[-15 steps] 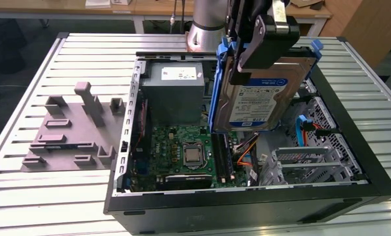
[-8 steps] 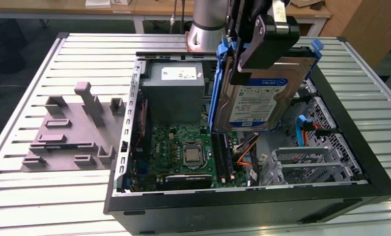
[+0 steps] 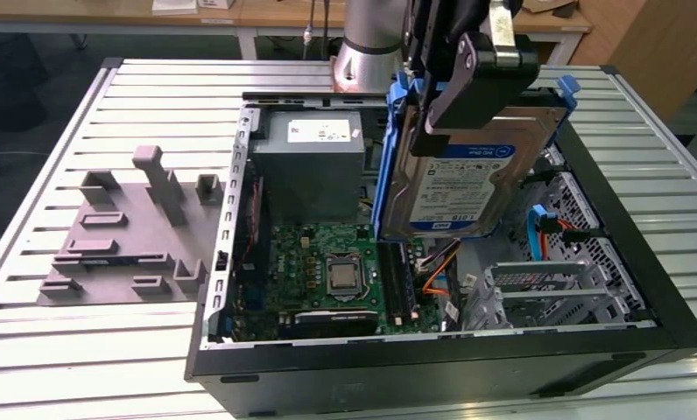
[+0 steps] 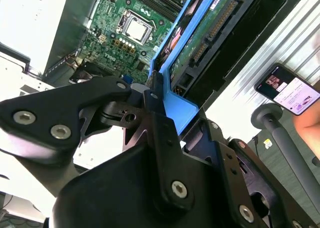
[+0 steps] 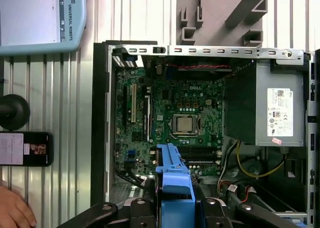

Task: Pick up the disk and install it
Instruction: 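Insert the disk into the insertion slot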

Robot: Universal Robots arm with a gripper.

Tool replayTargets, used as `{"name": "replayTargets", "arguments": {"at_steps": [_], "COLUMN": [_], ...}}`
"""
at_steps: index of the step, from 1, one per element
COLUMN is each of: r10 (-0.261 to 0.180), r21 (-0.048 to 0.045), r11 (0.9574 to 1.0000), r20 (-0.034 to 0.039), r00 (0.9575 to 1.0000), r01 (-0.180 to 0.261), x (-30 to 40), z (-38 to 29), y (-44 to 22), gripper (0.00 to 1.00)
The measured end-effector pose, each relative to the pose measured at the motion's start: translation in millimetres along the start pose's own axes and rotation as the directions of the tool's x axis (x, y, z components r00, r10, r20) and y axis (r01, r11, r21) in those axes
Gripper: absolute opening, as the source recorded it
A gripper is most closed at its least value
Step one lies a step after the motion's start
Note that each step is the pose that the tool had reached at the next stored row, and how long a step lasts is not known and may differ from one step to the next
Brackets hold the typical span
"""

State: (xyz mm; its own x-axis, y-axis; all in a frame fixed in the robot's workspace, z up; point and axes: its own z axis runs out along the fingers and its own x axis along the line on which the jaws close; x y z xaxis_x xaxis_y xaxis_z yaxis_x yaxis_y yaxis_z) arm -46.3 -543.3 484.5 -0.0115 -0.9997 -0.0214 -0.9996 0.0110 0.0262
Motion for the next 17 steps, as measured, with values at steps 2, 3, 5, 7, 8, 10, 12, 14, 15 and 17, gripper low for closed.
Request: {"name": "replayTargets", "arguments": {"at_steps": [2,3,5,7,8,10,12,14,15,17], "r10": [0.0,0.0,0.0,0.0,0.0,0.0,0.0,0.0,0.0,0.0], "r21": [0.0,0.0,0.0,0.0,0.0,0.0,0.0,0.0,0.0,0.0], "r11": [1.0,1.0,1.0,1.0,1.0,1.0,1.0,1.0,1.0,1.0], "r20": [-0.0001,-0.0001,-0.0001,-0.0001,-0.0001,0.0,0.0,-0.0001,-0.0001,-0.0001], "r00": [1.0,1.0,1.0,1.0,1.0,1.0,1.0,1.0,1.0,1.0], "r01": [0.0,0.0,0.0,0.0,0.0,0.0,0.0,0.0,0.0,0.0], "x": [1.3,1.7,2.2,2.6,2.8,3.2,3.8,4.0,4.0,4.2], "z": [-0.1,-0.1,-0.2,-0.3,-0.3,-0.4,-0.4,-0.5,-0.5,-0.5], "y": [-0.1,-0.5,-2.7,-6.9,-9.1,-13.8,-17.0,-17.7,-17.7,-17.7], "gripper": [0.36,0.36,0.36,0.36,0.36,0.36,0.36,0.36,0.36,0.36]}}
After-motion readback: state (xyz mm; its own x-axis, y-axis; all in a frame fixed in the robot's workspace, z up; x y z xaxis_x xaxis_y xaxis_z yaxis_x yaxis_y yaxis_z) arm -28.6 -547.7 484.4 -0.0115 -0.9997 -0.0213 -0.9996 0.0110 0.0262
